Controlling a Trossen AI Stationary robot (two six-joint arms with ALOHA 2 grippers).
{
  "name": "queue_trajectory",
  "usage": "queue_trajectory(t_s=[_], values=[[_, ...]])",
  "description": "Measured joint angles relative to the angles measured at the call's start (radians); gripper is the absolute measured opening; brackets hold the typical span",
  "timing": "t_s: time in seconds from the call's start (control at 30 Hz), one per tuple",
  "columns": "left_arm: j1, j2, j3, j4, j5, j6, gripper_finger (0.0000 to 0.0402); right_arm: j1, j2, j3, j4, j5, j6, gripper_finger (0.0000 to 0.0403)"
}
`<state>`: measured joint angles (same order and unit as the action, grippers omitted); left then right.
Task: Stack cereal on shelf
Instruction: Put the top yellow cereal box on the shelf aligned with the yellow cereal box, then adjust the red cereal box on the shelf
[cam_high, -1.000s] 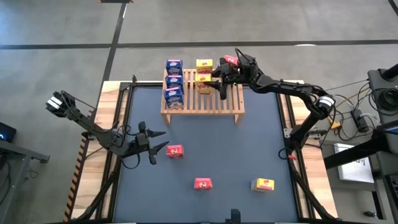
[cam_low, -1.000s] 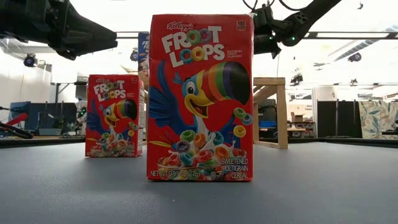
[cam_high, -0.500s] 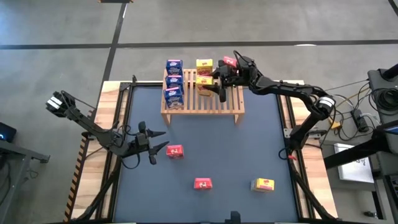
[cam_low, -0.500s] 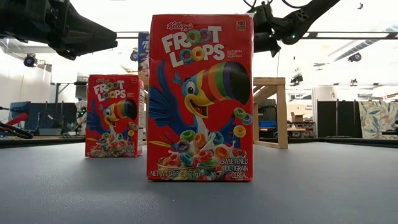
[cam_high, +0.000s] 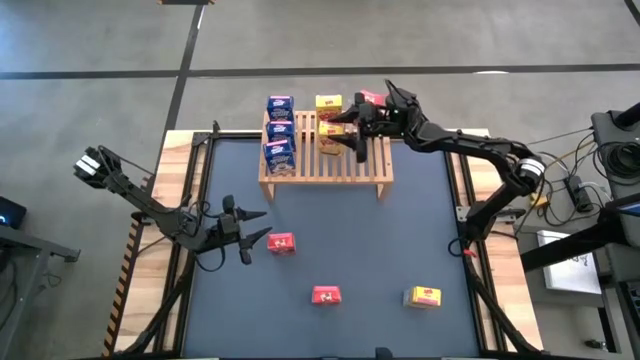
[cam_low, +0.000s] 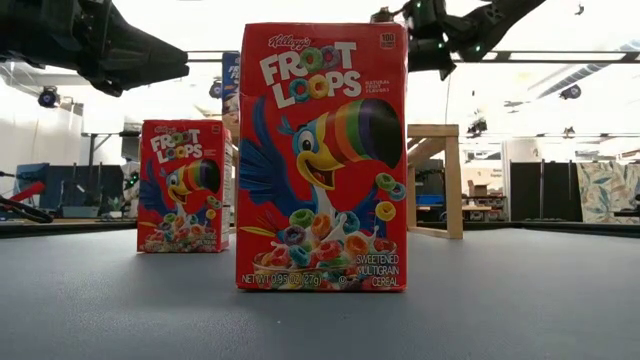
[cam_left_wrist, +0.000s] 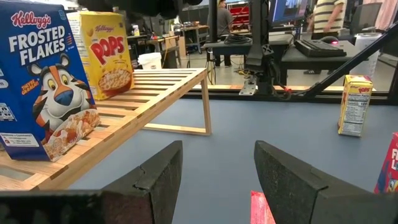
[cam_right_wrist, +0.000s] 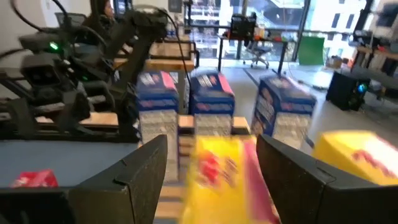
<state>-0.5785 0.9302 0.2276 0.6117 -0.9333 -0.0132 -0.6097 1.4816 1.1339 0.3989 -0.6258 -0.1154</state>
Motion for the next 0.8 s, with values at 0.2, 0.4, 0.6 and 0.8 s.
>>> queue_trajectory(t_s=[0.2, 0.4, 0.6, 0.8], values=[[0.000, 0.000, 0.000, 0.000, 0.000, 0.000, 0.0184, 0.012, -0.081, 0.000, -0.007, -0.002, -0.001, 0.0238], [0.000, 0.000, 0.000, 0.000, 0.000, 0.000, 0.0184, 0.012, -0.214, 0.000, -0.190, 0.147, -0.133, 0.0238], [0.000, 0.000, 0.000, 0.000, 0.000, 0.000, 0.0184, -0.005, -0.332, -0.082, -0.273, 0.296, -0.211, 0.0232], [0.000, 0.000, 0.000, 0.000, 0.000, 0.000, 0.0184, -0.065, -0.414, -0.254, -0.145, 0.318, -0.157, 0.0231]])
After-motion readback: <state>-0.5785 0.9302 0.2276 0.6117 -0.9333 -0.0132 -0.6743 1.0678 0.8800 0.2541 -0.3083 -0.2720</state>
